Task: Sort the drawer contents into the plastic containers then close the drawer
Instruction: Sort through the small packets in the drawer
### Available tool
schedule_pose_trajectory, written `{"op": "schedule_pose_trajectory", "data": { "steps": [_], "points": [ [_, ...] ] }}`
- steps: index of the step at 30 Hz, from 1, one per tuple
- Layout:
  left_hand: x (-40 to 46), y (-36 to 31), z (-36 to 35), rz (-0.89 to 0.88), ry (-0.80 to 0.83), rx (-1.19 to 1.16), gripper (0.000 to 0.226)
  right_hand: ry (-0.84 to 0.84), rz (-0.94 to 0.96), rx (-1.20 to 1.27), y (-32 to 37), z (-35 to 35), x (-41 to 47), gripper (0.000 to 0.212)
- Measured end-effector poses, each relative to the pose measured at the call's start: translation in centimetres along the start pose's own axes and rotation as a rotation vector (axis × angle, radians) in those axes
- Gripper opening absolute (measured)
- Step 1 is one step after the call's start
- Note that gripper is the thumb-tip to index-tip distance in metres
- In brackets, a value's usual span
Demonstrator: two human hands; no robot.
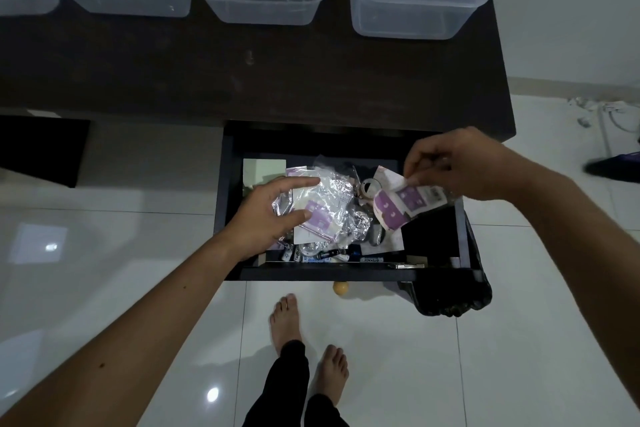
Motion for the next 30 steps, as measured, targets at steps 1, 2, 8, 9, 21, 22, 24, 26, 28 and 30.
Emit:
{"op": "schedule_pose_trajectory", "data": {
  "steps": [1, 2, 8, 9, 21, 22, 24, 26, 28, 30],
  "points": [
    [0.0, -0.1, 0.0, -0.002, -0.001, 0.003, 0.053, -0.015, -0.01, 0.036, 0.3, 0.3, -0.1, 0.018],
    [-0.1, -0.2, 0.0, -0.001, 0.0, 0.0, 0.053, -0.026, -0.018, 0.085, 0.7, 0.4, -0.1, 0.017],
    [-0.1, 0.1, -0.4, 0.078, 0.0, -0.113, 0.037, -0.104, -0.062, 0.357, 2.4, -3.8, 1.1, 0.014],
    [-0.2, 0.0, -0.4, 0.096, -0.008, -0.142, 0.03, -0.131, -0.069, 0.374, 2.5, -4.8, 1.5, 0.016],
    [-0.7, -1.1, 2.5, -0.007, -0.12, -0.051, 0.046, -0.247, -0.16, 0.334, -0.4, -7.6, 1.0, 0.046],
    [-0.8, -1.3, 3.3, -0.011, -0.142, -0.046, 0.045, -0.227, -0.174, 0.238, -1.1, -8.0, 0.9, 0.052],
    [-1.3, -2.0, 4.5, -0.029, -0.166, -0.035, 0.044, -0.173, -0.159, 0.085, -1.5, -9.5, 0.9, 0.064],
    [-1.6, -3.0, 5.5, -0.065, -0.187, -0.031, 0.043, -0.16, -0.147, 0.038, -1.6, -10.6, 1.0, 0.068],
    [-1.6, -3.3, 6.7, -0.062, -0.206, -0.056, 0.043, -0.169, -0.161, 0.022, -1.8, -10.9, 1.0, 0.061],
    [-1.7, -3.2, 7.9, -0.048, -0.214, -0.088, 0.044, -0.159, -0.181, 0.044, -2.3, -11.3, 0.9, 0.051]
  ]
}}
Point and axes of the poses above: each hand's wrist, its own x-axis towards the middle knuckle, its own z-axis out of the back of the hand, y = z × x, the point moved 10 cm from there along x, towards the middle knuckle, and after that the axes turned 6 degrees about -y, right-handed, at the moved point
